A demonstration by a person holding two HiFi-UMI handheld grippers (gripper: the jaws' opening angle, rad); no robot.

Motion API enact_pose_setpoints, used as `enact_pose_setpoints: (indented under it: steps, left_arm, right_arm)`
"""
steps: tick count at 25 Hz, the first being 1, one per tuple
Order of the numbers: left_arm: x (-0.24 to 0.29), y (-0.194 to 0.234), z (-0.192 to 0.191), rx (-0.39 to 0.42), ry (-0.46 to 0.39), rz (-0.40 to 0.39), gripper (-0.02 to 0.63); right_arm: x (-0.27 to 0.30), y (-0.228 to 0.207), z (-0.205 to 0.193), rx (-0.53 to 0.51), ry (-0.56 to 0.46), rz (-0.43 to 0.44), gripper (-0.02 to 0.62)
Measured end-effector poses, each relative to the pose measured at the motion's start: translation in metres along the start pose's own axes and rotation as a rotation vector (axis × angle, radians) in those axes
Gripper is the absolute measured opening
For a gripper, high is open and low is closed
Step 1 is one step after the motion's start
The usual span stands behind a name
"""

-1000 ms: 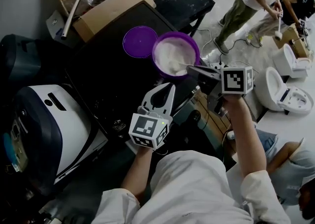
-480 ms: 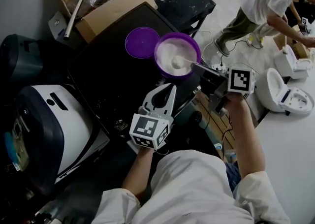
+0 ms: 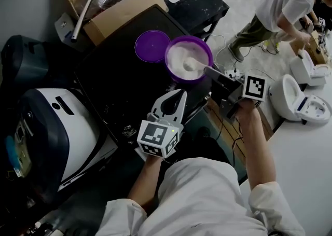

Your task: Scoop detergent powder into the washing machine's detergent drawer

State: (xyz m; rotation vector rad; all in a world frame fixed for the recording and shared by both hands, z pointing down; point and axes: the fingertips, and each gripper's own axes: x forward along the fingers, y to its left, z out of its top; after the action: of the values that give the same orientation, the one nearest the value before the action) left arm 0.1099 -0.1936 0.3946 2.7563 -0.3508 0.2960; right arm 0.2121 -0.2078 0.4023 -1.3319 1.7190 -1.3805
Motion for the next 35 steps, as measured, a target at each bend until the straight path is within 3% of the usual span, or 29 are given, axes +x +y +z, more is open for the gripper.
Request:
enact_pose_setpoints:
  steps: [8,17,35]
  left_arm:
    - [-0.005,-0.002,-0.002,0.005,0.007,0.027,0.02]
    - [-0.019,-0.015,0.0,0.033,0.009,0.085,0.02]
    - [-0.051,-0.08,-0.01,0.021,-0.04,0.206,0.02]
  right_arm:
    - [-0.005,-0.01,0.004,0.149,-0.073,0.082,0.008]
    - [-0.012,-0.008,0.002,0.236,-0.092,0.17,0.009]
    - [-0.064,0.035,-0.023,0.189,0.017,0.295,0.008]
